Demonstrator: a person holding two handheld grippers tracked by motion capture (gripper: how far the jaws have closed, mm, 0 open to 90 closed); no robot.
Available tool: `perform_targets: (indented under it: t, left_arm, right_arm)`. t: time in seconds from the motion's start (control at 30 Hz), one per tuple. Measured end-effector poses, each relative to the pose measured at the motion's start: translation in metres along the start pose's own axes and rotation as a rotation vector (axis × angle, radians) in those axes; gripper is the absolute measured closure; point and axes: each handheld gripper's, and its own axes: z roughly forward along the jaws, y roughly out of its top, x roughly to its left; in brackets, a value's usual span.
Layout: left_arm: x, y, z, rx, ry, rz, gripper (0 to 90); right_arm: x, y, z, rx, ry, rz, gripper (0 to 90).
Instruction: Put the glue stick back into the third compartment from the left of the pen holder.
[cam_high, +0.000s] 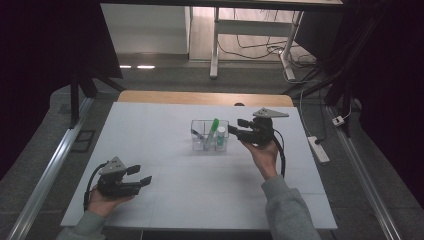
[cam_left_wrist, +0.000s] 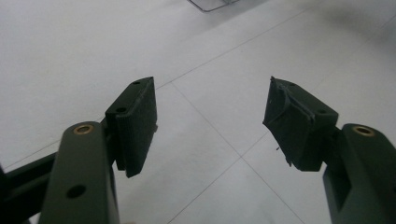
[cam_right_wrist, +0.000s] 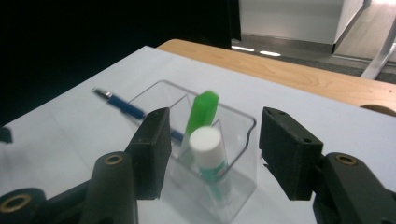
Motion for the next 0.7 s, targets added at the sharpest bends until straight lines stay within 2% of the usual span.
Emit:
perform_targets:
  t: [0.17,0.37,0.5,0.7]
  left_arm:
    - [-0.001,0.001,0.001,0.005,-0.003,0.004,33.7]
    - [-0.001,0.000,0.001,0.000,-0.004,-0.009,33.2]
    - [-0.002,0.001,0.003,0.003,-0.008,-0.007,33.2]
    - [-0.004,0.002,0.005,0.011,-0.010,0.000,33.1]
  right_arm:
    - [0.003,-0.012,-0.021,0.011,0.007,-0.031,41.1]
    - [0.006,-0.032,-0.047,0.029,0.008,-0.042,40.1]
    - [0.008,-0.047,-0.064,0.057,0.001,-0.058,39.7]
    - [0.008,-0.072,-0.087,0.095,-0.004,-0.056,39.7]
